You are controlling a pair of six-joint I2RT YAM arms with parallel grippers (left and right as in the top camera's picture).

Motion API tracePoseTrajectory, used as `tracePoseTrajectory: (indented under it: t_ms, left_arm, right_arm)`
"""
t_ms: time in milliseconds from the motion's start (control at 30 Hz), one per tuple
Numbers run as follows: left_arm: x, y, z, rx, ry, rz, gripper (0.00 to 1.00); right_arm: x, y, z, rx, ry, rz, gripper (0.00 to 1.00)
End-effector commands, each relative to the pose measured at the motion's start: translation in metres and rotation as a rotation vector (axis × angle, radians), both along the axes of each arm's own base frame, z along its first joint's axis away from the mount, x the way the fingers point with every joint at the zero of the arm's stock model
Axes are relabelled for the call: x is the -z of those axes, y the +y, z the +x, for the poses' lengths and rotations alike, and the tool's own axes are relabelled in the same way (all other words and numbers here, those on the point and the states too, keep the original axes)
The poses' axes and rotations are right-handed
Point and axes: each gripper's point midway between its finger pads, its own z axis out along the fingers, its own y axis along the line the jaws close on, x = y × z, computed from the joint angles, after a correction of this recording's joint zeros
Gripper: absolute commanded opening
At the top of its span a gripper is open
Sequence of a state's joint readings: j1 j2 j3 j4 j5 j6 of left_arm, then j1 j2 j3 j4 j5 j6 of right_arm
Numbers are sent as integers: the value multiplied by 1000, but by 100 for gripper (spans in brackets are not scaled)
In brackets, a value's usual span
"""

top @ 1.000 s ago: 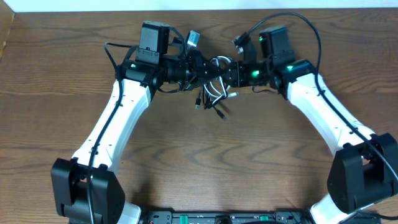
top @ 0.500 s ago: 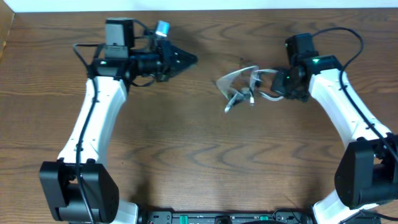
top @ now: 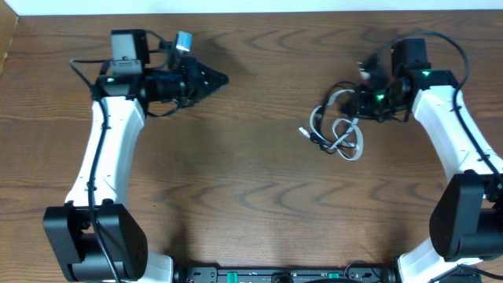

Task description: Untangle cables

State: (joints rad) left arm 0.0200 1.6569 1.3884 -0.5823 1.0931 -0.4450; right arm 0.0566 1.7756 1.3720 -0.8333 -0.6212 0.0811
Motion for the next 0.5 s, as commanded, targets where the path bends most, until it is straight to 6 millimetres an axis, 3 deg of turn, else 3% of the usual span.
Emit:
tracePoseTrajectory:
  t_ms: [0,67,233,333,467]
  left_arm:
    - [-4,-21,-7,91,-100,41,8]
    - [-4,-34,-12,138,-130,49,12]
    - [4,-60,-20,193,-163,112,43]
    - [3,-84,-29,246,-193,124,53]
    - [0,-114,-41,316,-241,119,57]
  right_arm:
    - [-57,50,-12,-234,-140,351,1]
    - [-65,50,-8,-226,-152,396,1]
    - [-77,54,-8,-243,-165,464,1]
    - [-77,54,-8,-242,-166,463,1]
    - [-75,52,-4,-212,-151,452,1]
